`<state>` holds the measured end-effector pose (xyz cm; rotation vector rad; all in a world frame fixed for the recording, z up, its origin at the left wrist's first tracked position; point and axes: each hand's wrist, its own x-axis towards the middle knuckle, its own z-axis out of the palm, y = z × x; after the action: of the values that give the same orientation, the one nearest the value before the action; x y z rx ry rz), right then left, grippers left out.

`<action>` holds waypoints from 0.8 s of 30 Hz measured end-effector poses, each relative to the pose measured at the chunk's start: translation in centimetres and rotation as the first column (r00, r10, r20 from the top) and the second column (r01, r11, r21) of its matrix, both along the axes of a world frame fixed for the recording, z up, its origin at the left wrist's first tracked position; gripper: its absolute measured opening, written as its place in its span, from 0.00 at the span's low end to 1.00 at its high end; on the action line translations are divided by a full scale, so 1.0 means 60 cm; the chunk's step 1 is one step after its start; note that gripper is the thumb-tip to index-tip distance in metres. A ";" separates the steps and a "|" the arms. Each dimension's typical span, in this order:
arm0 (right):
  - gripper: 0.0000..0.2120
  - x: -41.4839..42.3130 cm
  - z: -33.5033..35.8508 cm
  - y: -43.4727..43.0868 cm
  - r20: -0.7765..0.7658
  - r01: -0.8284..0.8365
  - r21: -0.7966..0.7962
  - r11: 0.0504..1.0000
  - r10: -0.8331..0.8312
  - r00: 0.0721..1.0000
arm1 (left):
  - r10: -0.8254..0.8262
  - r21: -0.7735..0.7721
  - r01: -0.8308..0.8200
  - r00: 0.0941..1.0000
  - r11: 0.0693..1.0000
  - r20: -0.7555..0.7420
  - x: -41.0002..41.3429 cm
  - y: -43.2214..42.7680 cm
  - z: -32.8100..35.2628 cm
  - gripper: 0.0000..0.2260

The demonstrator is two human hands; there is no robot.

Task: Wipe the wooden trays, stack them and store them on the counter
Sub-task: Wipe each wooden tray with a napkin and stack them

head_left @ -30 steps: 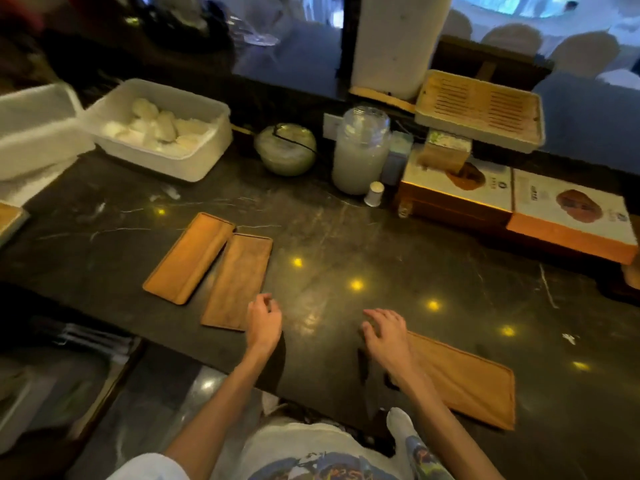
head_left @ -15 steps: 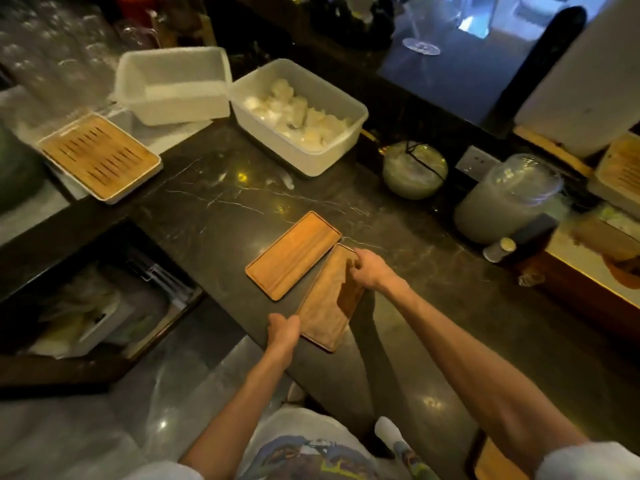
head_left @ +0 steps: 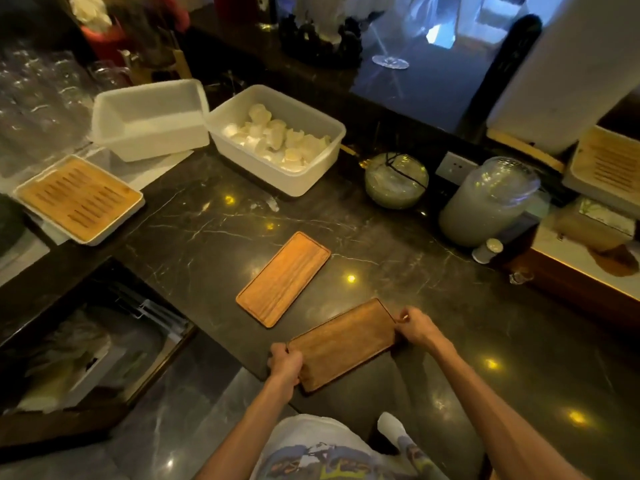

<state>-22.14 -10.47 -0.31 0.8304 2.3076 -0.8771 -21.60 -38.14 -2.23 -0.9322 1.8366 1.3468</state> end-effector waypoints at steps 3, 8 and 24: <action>0.08 0.099 0.000 0.051 -0.017 0.239 -0.164 0.957 -0.245 0.969 | -0.067 0.040 0.070 0.995 0.997 -0.079 -0.009 0.033 0.004 0.13; 0.10 0.278 0.028 0.118 -0.080 0.546 -0.289 0.786 -0.588 0.805 | -0.316 0.134 0.336 0.937 0.932 -0.149 0.000 0.150 0.030 0.14; 0.12 0.731 0.005 0.216 -0.187 0.856 -0.246 0.455 -0.889 0.418 | -0.723 0.238 0.730 0.678 0.641 -0.134 0.280 0.453 0.019 0.16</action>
<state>21.69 2.47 0.01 2.0800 1.8824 -1.6370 -4.81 -10.95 -1.11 0.0264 1.6910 1.0290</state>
